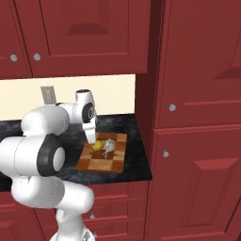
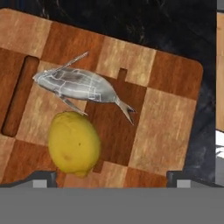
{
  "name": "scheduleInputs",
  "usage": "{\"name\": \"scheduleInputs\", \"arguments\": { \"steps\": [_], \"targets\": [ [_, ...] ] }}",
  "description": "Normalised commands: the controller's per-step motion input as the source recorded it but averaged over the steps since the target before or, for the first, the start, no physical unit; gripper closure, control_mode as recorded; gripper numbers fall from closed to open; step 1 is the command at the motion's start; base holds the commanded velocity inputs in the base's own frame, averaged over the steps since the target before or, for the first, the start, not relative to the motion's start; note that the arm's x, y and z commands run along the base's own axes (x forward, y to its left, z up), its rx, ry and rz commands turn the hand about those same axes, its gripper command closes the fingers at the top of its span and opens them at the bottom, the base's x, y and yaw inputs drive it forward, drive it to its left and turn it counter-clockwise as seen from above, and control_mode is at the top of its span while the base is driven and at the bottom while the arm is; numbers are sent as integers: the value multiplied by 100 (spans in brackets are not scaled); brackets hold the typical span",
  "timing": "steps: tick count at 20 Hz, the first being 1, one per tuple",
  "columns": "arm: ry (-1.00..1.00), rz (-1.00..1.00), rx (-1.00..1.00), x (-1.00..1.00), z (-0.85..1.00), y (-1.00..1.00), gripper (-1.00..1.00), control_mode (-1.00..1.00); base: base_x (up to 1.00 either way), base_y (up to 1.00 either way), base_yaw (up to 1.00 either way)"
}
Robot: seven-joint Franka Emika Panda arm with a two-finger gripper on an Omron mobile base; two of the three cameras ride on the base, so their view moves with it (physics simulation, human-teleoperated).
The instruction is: Retrieve a lemon from the fridge and place it on the cutting board with the fish.
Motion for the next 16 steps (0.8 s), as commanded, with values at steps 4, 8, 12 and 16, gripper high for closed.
{"name": "scheduleInputs", "arguments": {
  "steps": [4, 8, 12, 16],
  "targets": [
    [-5, 20, 0, -83, 12, -21, -100, -100, 0, 0, 0],
    [-1, 38, 0, -88, 13, -20, -100, -100, 0, 0, 0],
    [-1, 54, 0, -81, 26, -10, -100, -100, 0, 0, 0],
    [-7, 58, 0, -57, 35, 0, -100, -100, 0, 0, 0]
  ]
}}
